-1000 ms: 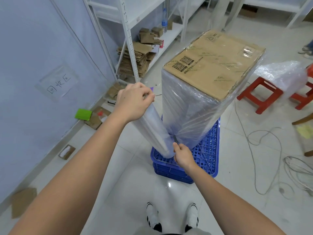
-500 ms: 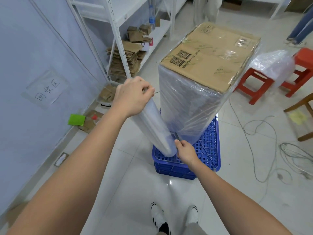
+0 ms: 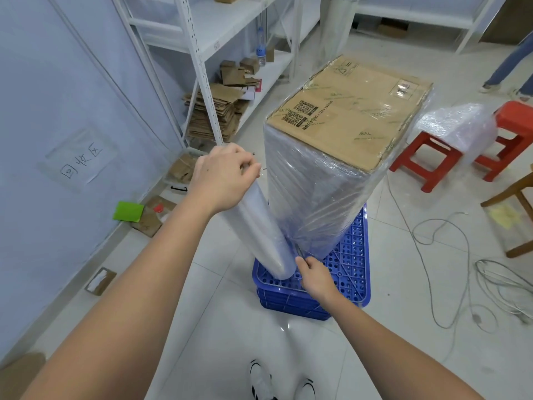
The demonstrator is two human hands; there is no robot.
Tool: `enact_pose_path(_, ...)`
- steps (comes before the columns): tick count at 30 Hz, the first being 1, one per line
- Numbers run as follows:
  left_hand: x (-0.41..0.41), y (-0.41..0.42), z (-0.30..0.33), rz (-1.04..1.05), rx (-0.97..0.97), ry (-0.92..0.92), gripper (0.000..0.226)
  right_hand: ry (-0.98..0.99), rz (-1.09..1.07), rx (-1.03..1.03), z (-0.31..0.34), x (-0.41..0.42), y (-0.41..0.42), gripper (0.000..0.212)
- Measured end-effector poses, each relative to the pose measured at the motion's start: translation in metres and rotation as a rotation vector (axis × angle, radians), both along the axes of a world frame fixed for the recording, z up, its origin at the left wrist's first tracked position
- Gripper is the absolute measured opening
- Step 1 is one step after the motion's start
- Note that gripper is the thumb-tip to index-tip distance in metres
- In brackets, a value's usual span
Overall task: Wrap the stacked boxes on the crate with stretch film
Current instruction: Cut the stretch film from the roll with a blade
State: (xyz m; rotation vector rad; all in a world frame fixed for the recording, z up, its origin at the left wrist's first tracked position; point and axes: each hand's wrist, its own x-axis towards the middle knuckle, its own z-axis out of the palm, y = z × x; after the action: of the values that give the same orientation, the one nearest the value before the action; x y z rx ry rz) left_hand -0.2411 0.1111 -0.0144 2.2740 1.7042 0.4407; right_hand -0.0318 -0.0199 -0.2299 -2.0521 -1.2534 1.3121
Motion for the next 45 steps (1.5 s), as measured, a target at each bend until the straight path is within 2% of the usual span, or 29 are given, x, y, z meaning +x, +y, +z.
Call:
enact_pose_path(4, 0.006, 0.0, 0.0, 0.008, 0.006, 0.002, 0.024, 0.029, -0.017, 0.009, -0.006, 0.0, 0.009, 0.038)
enact_pose_path(11, 0.007, -0.003, -0.002, 0.017, 0.023, 0.001, 0.026, -0.034, 0.015, 0.004, -0.023, 0.016, -0.036, 0.042)
enact_pose_path(20, 0.005, -0.007, -0.003, 0.015, 0.035, -0.025, 0.024, 0.038, -0.014, 0.038, -0.008, 0.0, 0.005, 0.039)
enact_pose_path(26, -0.005, -0.009, -0.003, 0.023, 0.035, -0.035, 0.027, -0.039, 0.054, 0.022, -0.022, 0.008, -0.027, 0.041)
enact_pose_path(30, -0.013, -0.01, -0.004, 0.048, 0.032, -0.043, 0.028, -0.047, 0.023, 0.015, -0.025, 0.011, -0.041, 0.041)
enact_pose_path(40, -0.015, -0.006, -0.004, 0.048, 0.025, -0.04, 0.024, 0.016, -0.016, 0.037, -0.015, -0.002, 0.002, 0.04)
enact_pose_path(45, -0.017, -0.002, -0.006, 0.049, 0.022, -0.034, 0.025, -0.028, 0.015, 0.026, -0.026, 0.004, -0.02, 0.041)
